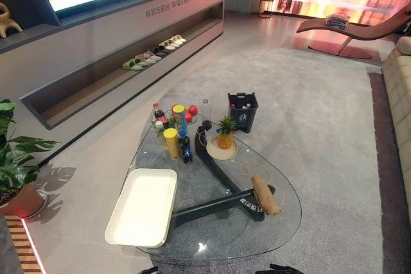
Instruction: Wipe the table with a cloth and put it in the basket.
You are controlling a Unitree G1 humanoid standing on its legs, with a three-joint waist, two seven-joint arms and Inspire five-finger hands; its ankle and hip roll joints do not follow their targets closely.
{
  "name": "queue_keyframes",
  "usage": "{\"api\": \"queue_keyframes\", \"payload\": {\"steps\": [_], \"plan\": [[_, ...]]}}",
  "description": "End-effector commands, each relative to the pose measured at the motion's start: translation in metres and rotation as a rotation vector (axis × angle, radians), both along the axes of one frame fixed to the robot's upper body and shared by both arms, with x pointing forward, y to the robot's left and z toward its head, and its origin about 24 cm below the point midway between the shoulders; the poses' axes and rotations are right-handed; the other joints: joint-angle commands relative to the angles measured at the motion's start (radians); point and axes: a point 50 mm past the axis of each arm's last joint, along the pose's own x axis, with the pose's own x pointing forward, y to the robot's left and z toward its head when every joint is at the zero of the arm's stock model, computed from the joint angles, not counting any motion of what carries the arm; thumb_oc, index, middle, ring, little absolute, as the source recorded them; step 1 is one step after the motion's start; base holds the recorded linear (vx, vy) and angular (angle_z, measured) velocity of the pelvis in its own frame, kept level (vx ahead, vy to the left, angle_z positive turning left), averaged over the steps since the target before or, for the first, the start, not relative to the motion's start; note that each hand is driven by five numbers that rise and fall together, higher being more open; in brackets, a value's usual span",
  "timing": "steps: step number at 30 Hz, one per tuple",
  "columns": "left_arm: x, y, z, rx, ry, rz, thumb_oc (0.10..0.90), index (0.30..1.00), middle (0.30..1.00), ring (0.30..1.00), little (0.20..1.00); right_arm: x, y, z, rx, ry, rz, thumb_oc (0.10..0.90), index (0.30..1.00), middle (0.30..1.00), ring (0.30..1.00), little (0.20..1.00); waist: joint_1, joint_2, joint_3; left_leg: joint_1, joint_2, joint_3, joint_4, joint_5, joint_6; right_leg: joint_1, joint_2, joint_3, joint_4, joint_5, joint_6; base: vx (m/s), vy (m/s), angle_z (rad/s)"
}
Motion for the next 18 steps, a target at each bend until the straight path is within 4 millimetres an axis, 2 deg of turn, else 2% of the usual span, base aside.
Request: {"api": "queue_keyframes", "payload": {"steps": [1,18], "plan": [[0.0196,-0.0133,0.0003,-0.011,-0.019,-0.011,0.800,0.900,0.900,0.900,0.900,-0.0039,-0.0030,-0.0010,-0.032,0.057,0.048,0.800,0.900,0.900,0.900,0.900,-0.008,-0.002,0.012,0.003,-0.032,-0.020,0.001,-0.105,0.015,0.023,-0.042,-0.078,0.005,-0.057,0.053,0.00,0.000,0.00],[0.0204,-0.0117,0.0010,-0.006,-0.044,-0.017,0.800,0.900,0.900,0.900,0.900,-0.0041,-0.0038,-0.0009,-0.035,0.061,0.067,0.800,0.900,0.900,0.900,0.900,-0.008,-0.005,0.012,0.002,-0.036,-0.024,0.001,-0.104,0.019,0.018,-0.039,-0.069,0.005,-0.052,0.052,0.00,0.000,0.00]]}}
